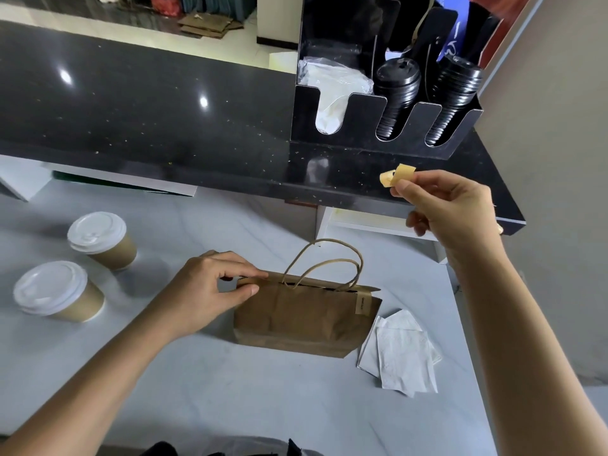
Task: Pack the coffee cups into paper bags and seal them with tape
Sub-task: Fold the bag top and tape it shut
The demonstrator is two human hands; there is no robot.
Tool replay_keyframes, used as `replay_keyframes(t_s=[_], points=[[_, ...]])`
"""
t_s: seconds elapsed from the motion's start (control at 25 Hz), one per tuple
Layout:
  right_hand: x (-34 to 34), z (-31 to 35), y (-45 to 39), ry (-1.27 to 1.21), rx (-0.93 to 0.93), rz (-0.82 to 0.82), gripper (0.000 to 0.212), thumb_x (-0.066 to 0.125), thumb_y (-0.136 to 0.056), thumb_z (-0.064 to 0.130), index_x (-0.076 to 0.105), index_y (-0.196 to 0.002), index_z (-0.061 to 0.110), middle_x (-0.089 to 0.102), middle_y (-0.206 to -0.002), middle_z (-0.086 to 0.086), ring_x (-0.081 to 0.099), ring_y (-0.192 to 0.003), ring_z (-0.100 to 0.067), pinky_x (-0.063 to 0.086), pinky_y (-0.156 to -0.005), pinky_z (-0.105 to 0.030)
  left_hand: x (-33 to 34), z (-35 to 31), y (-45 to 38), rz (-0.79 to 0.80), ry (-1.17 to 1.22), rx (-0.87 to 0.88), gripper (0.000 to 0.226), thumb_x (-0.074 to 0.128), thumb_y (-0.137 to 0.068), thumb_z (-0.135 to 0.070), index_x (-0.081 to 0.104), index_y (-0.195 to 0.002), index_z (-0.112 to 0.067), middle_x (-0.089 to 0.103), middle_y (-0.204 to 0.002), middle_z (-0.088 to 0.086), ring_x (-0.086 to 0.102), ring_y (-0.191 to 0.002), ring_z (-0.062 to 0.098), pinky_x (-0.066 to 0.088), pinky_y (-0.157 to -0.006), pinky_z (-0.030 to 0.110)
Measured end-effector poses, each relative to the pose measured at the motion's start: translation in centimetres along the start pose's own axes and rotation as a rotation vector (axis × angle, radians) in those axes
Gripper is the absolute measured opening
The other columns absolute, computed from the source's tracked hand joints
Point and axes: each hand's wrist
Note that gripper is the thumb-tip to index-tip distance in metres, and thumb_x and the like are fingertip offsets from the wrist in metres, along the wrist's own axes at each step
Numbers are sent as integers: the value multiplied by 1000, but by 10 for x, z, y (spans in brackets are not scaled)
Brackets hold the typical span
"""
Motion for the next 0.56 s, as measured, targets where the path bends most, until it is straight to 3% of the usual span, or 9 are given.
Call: replay_keyframes(t_s=[0.24,0.4,0.56], points=[[12,23,41,-122,-22,91,10,76,-90,17,78,-100,14,76,-77,1,56,-48,-14,44,-44,-23,-3,1,6,27,0,4,27,77,-89,-22,77,-107,-42,69,-105,-27,60,-105,10,48,-90,27],[20,34,64,-107,-35,186,17,73,-91,11,77,-107,18,79,-91,4,55,-49,-18,43,-45,-25,-7,3,11,15,28,-81,24,81,-84,-34,76,-100,-52,71,-99,-27,62,-100,0,51,-92,26],[33,46,90,-102,-31,253,28,59,-98,4,74,-112,22,78,-108,12,50,-47,-23,40,-44,-26,-8,4,14,20,38,-98,24,81,-83,-40,73,-100,-55,69,-97,-23,64,-98,1,53,-94,34]])
Point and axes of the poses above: each hand's wrist, its own y-axis away from the middle knuckle, its own x-axis out of the palm, z = x × y
